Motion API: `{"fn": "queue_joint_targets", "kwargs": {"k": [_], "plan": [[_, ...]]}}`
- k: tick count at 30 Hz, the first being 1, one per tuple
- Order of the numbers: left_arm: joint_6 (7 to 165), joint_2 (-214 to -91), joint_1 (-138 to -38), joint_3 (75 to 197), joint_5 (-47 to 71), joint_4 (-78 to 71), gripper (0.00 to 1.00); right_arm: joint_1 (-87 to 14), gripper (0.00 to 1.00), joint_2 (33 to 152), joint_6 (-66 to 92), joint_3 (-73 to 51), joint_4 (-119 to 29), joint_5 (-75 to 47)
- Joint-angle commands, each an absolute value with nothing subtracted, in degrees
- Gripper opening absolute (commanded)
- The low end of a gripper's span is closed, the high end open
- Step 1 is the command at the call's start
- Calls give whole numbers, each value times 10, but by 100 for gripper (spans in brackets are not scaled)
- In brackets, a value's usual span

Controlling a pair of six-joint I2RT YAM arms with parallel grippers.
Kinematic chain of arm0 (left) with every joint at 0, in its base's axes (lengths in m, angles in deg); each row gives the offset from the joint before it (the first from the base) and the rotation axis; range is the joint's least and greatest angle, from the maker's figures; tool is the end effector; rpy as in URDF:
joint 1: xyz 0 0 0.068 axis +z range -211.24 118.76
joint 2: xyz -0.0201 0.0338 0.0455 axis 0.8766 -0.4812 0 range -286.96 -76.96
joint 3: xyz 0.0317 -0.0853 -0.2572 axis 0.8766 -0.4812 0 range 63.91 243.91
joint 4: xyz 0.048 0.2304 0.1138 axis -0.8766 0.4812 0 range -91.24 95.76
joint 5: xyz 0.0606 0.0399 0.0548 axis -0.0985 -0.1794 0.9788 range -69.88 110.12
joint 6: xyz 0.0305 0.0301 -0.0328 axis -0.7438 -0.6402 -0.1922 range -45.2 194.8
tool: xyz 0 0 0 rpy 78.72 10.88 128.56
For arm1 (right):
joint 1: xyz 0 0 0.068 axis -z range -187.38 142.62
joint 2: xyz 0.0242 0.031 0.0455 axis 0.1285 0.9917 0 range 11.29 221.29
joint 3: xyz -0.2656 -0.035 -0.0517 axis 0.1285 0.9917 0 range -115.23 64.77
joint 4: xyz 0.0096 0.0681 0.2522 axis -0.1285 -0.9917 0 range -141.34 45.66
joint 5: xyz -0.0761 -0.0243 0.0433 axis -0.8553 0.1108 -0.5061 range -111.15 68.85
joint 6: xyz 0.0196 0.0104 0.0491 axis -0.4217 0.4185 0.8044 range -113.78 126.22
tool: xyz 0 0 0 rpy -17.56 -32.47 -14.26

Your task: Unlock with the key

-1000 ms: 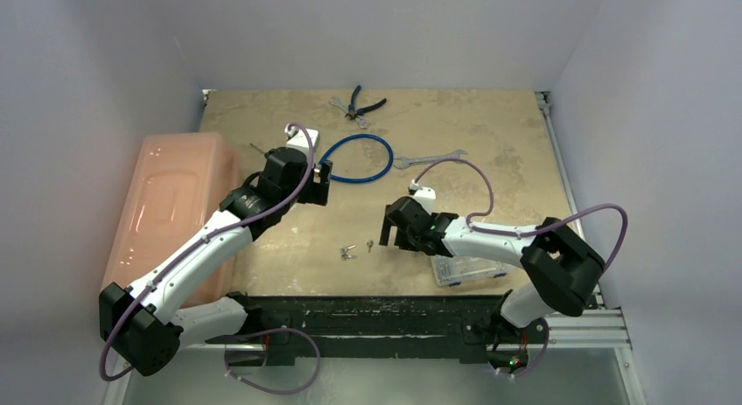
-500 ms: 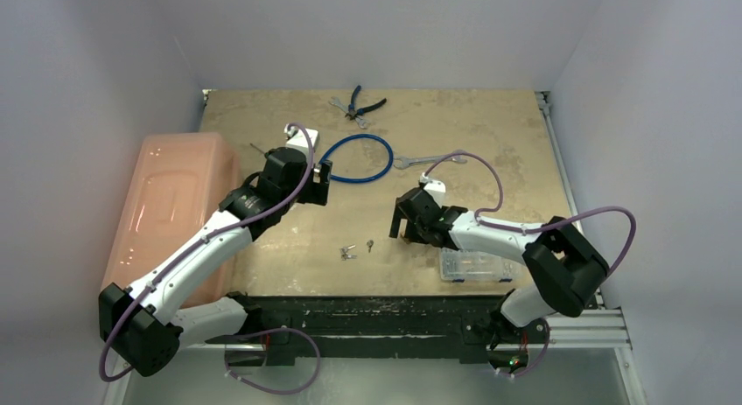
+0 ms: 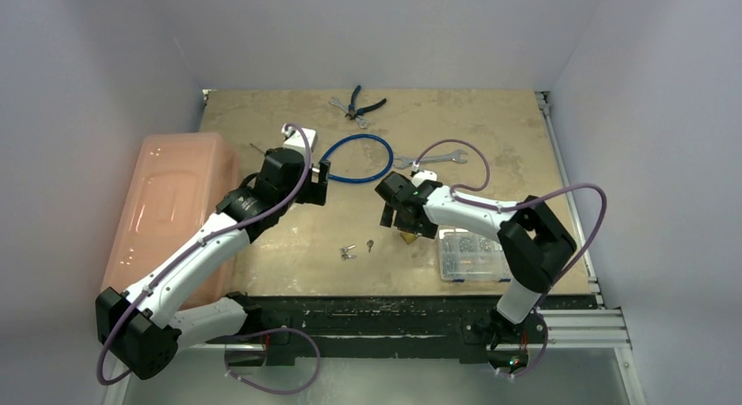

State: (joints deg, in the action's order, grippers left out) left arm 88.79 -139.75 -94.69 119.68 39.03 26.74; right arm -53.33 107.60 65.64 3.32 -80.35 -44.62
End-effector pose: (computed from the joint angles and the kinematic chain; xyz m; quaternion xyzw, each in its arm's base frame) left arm 0.2048 -0.1216 0.3161 0.0731 0.8752 -0.0499 0.4756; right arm 0.2323 0.2195 0.1844 0.1468 0.9548 0.0078 0.2582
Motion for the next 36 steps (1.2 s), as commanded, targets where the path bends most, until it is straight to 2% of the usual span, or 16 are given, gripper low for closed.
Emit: {"fn": "queue_joint_targets", "kwargs": {"k": [1, 10, 21, 25, 30, 36], "plan": [[892, -1381, -946, 1202, 402, 261, 86, -540, 96, 1104, 734, -20, -930, -491], [893, -1374, -946, 1203, 398, 261, 86, -540, 88, 1115, 763, -7, -924, -471], [894, -1371, -946, 1202, 397, 261, 86, -539, 87, 1150, 753, -21, -889, -473], [895, -1370, -946, 1202, 398, 261, 86, -539, 80, 1162, 756, -26, -894, -488], [894, -1371, -946, 1202, 398, 261, 86, -539, 64, 1165, 749, -19, -881, -485], [894, -1372, -946, 1202, 399, 261, 86, -542, 52, 1159, 699, -11, -857, -496]]}}
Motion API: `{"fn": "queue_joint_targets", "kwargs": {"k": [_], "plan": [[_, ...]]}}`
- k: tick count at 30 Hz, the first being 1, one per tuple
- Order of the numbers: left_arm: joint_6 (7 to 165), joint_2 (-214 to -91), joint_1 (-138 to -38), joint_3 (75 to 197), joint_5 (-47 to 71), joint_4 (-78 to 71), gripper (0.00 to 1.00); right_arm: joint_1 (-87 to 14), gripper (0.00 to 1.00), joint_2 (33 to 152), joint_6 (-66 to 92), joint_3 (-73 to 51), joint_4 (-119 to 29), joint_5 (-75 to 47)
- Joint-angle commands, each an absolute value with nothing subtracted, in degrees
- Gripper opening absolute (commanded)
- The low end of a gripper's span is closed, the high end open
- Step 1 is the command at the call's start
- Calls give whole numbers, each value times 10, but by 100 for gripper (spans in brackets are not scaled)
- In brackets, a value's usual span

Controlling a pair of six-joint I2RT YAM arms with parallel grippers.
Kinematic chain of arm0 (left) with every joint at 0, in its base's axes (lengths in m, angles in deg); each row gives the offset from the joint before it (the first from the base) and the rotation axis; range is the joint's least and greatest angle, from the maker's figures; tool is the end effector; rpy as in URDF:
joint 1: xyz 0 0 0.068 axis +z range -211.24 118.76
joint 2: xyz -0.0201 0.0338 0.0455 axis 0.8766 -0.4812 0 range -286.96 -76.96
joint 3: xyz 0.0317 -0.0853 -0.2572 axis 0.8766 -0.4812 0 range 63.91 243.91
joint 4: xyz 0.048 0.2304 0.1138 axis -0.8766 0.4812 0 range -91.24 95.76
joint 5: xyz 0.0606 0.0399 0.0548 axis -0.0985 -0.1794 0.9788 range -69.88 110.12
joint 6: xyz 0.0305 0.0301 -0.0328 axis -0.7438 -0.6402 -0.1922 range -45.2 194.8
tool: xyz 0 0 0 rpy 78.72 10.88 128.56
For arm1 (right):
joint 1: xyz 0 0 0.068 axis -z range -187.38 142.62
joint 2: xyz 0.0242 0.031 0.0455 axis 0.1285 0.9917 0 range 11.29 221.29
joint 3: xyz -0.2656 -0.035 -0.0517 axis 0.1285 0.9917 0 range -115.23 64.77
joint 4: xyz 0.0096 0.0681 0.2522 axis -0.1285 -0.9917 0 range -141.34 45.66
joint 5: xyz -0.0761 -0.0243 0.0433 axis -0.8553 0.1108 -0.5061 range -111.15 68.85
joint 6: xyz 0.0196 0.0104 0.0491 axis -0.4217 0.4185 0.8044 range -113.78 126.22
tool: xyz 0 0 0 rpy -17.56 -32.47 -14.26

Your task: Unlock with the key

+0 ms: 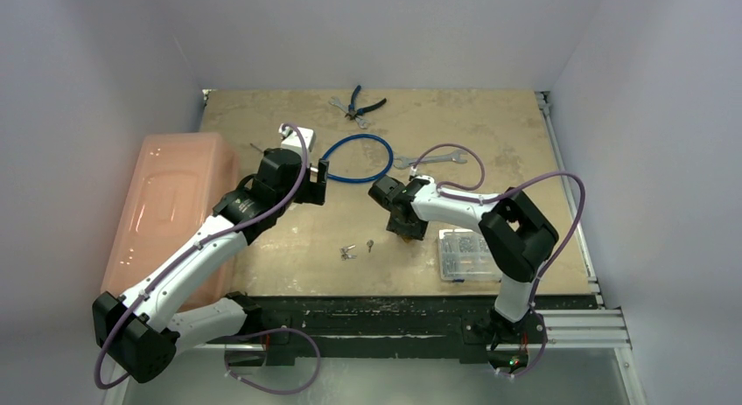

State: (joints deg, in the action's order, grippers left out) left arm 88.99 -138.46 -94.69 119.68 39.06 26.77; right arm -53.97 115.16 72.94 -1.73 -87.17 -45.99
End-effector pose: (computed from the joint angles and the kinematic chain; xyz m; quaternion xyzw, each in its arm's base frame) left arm 0.2009 -0.1190 0.3209 0.0691 0.8706 -0.0551 0.4840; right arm 0.2394 0.2312 0.1641 0.1882 0.9548 -0.0481 0.2249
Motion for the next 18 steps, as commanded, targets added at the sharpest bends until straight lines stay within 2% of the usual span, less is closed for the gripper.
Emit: {"fn": "queue_joint_targets", "kwargs": {"k": [1, 5, 13, 15, 18], "plan": [[894, -1373, -946, 1202, 399, 262, 86, -545, 47, 1157, 689, -11, -854, -498], [893, -1374, -946, 1202, 400, 261, 86, -558, 38, 1146, 628, -2, -822, -500], [892, -1376, -946, 1201, 399, 260, 86, -573, 36, 1120, 486, 38, -710, -451], [892, -1378, -945, 1201, 400, 261, 86, -573, 38, 1109, 462, 53, -683, -438], [892, -1380, -945, 1201, 401, 261, 86, -573, 48, 1102, 445, 64, -667, -428]]}}
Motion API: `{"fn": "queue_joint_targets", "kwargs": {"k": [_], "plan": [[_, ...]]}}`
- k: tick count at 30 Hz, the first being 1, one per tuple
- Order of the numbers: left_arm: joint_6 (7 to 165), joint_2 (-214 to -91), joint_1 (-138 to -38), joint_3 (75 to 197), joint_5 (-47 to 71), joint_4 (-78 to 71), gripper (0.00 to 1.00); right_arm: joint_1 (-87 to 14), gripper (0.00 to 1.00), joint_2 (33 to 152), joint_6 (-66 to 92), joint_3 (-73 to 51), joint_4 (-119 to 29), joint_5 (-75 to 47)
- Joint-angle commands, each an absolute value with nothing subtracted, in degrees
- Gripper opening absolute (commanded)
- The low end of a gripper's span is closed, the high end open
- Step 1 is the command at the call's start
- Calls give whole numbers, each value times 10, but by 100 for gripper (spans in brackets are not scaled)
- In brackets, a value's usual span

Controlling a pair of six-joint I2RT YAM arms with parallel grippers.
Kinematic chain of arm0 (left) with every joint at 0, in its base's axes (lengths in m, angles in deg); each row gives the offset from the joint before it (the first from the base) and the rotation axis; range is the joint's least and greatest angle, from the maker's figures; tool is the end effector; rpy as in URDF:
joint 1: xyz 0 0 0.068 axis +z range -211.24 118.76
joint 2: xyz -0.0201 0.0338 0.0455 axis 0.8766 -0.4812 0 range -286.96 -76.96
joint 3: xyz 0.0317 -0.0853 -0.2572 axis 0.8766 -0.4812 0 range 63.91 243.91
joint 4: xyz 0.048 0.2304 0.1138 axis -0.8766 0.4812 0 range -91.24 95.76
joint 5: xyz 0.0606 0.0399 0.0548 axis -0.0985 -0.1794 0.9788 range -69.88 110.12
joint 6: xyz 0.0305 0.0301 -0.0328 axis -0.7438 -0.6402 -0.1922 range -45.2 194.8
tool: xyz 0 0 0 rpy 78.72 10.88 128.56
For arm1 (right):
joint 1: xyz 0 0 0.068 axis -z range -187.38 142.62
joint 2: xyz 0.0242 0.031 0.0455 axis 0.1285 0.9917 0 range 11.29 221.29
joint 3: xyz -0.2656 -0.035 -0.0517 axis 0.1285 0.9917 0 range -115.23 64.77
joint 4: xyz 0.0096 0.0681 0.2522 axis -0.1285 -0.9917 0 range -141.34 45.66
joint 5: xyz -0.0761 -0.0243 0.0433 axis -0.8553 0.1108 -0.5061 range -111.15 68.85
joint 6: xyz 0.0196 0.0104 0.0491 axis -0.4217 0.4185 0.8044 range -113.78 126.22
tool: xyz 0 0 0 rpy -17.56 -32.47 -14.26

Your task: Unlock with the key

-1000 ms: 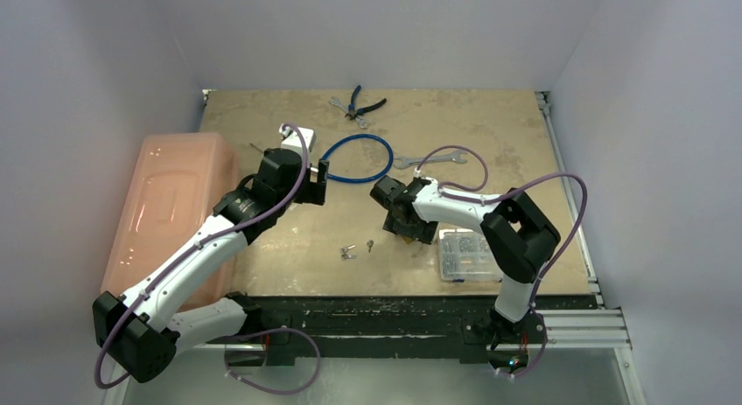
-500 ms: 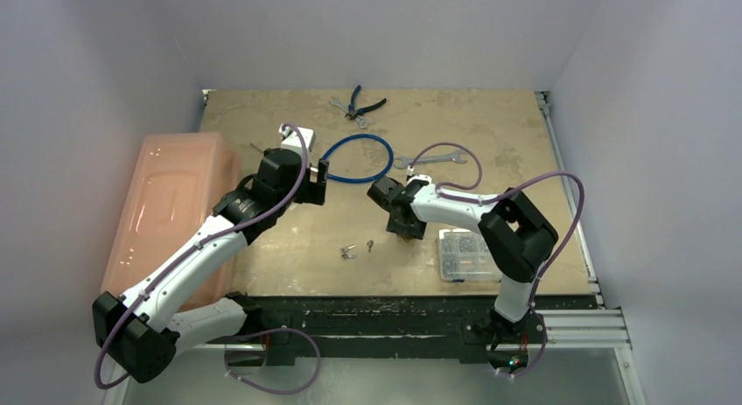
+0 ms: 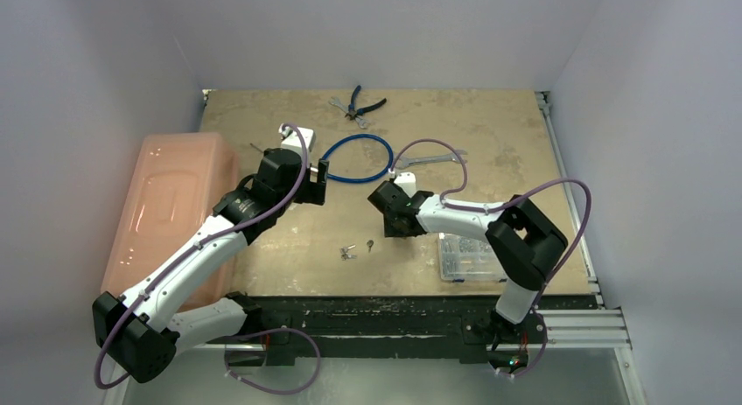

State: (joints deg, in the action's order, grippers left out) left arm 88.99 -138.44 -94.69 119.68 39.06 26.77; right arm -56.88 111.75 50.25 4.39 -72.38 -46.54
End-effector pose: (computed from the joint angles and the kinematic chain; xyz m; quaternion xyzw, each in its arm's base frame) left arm 0.2009 -0.1189 0.3210 0.0690 0.8705 -0.0552 0.4842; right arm 0.2283 0.2437 0.1629 -0.0040 0.9587 -0.0129 0.2840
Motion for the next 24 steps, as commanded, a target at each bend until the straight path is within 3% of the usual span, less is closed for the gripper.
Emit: {"fn": "queue_joint_targets", "kwargs": {"k": [1, 4, 8, 17, 24], "plan": [[892, -1380, -946, 1201, 402, 261, 86, -572, 52, 1101, 444, 66, -664, -423], [892, -1381, -946, 1201, 402, 261, 86, -573, 74, 1102, 444, 66, -663, -410], [892, -1381, -946, 1201, 403, 261, 86, -573, 86, 1096, 448, 60, -673, -418], [892, -1384, -946, 1201, 403, 261, 86, -588, 85, 1029, 390, 53, -663, -403], [892, -1383, -946, 1201, 405, 262, 86, -611, 78, 998, 374, 40, -639, -359]]}}
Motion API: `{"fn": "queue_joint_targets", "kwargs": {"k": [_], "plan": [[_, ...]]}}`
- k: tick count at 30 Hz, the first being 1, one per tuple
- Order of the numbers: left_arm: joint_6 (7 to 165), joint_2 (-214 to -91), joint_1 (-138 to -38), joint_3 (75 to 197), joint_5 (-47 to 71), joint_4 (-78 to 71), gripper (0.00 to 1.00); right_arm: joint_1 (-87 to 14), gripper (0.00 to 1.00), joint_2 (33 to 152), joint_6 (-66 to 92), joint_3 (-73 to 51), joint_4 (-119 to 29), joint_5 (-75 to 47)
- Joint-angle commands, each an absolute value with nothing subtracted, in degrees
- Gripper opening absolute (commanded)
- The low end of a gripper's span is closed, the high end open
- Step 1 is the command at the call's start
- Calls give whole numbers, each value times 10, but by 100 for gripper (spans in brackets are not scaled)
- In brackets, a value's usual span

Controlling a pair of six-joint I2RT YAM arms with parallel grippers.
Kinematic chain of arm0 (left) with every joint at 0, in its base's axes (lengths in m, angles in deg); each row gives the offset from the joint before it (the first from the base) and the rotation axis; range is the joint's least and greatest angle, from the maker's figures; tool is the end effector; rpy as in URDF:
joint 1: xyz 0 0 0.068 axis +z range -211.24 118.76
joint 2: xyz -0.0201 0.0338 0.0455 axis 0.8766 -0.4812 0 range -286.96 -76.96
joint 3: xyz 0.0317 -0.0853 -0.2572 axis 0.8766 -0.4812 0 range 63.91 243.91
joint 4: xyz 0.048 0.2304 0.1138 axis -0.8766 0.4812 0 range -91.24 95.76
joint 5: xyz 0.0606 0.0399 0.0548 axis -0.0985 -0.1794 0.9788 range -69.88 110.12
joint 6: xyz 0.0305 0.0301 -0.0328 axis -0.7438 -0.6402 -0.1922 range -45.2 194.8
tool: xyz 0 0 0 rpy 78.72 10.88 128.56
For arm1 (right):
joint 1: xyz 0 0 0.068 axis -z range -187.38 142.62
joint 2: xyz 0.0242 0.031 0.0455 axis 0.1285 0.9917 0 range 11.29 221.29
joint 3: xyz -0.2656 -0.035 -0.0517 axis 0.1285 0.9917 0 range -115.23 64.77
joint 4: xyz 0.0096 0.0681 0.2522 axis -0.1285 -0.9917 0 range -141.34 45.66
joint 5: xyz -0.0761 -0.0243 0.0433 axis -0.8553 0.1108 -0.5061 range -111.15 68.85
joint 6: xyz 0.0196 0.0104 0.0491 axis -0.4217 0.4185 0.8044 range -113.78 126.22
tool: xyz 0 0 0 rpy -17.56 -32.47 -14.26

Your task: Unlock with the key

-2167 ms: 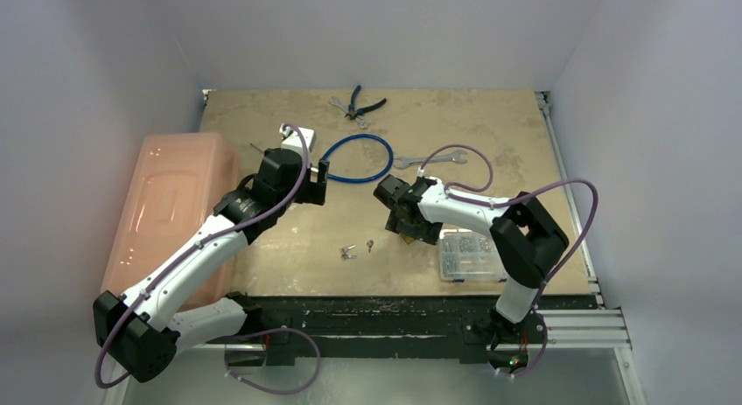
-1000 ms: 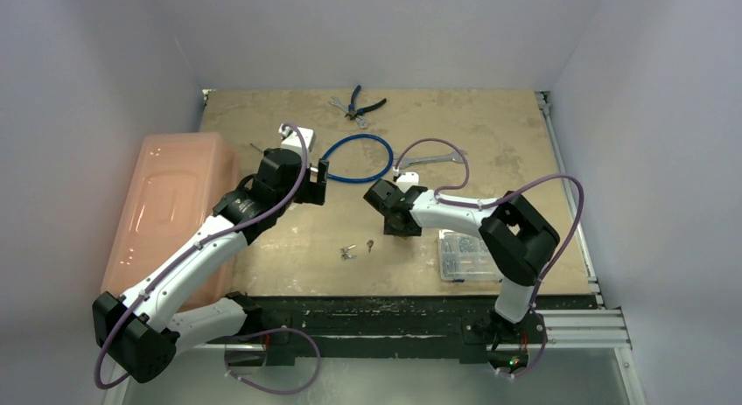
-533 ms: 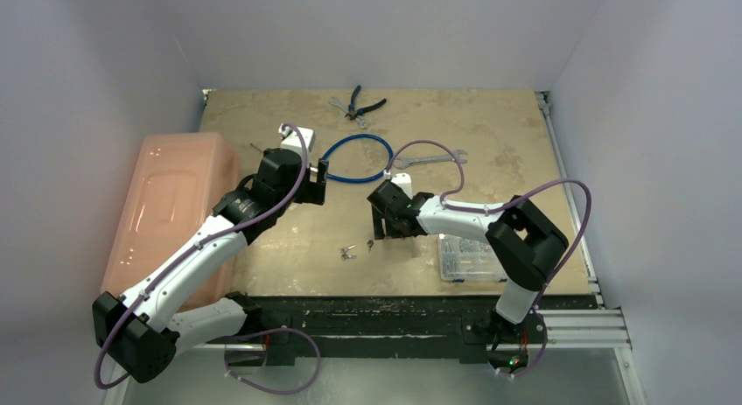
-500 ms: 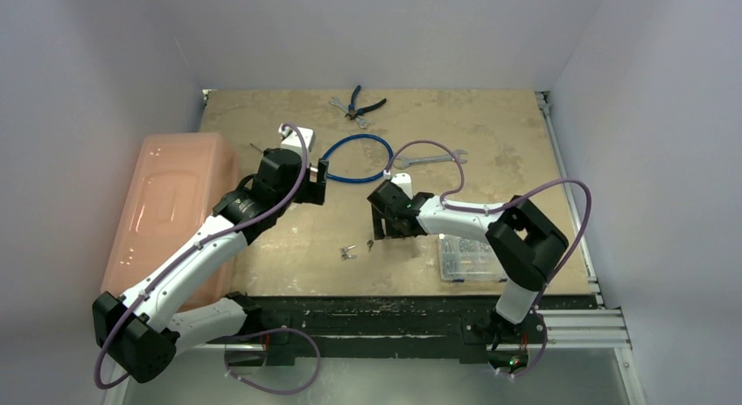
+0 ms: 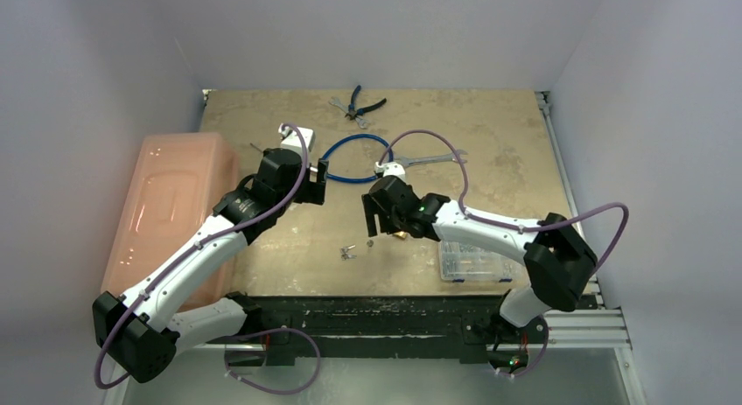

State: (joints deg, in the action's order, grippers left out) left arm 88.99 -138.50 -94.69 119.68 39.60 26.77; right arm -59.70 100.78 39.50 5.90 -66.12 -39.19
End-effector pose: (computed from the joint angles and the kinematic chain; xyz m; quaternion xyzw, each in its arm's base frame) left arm 0.2012 -0.1187 0.3209 0.0669 0.8704 -0.0511 0.4851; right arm 0.2074 0.2503 0.2190 -0.1048 0.9304 0.1074 0.3344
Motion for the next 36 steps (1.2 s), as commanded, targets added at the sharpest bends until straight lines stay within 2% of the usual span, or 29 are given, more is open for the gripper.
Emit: {"fn": "queue_joint_targets", "kwargs": {"k": [1, 15, 36], "plan": [[892, -1382, -946, 1201, 405, 262, 86, -618, 77, 1003, 377, 35, -640, -357], [894, -1380, -946, 1201, 407, 263, 86, -675, 66, 1124, 393, -36, -684, -369], [893, -1380, -946, 1201, 404, 261, 86, -678, 55, 1195, 392, -56, -719, -402]]}}
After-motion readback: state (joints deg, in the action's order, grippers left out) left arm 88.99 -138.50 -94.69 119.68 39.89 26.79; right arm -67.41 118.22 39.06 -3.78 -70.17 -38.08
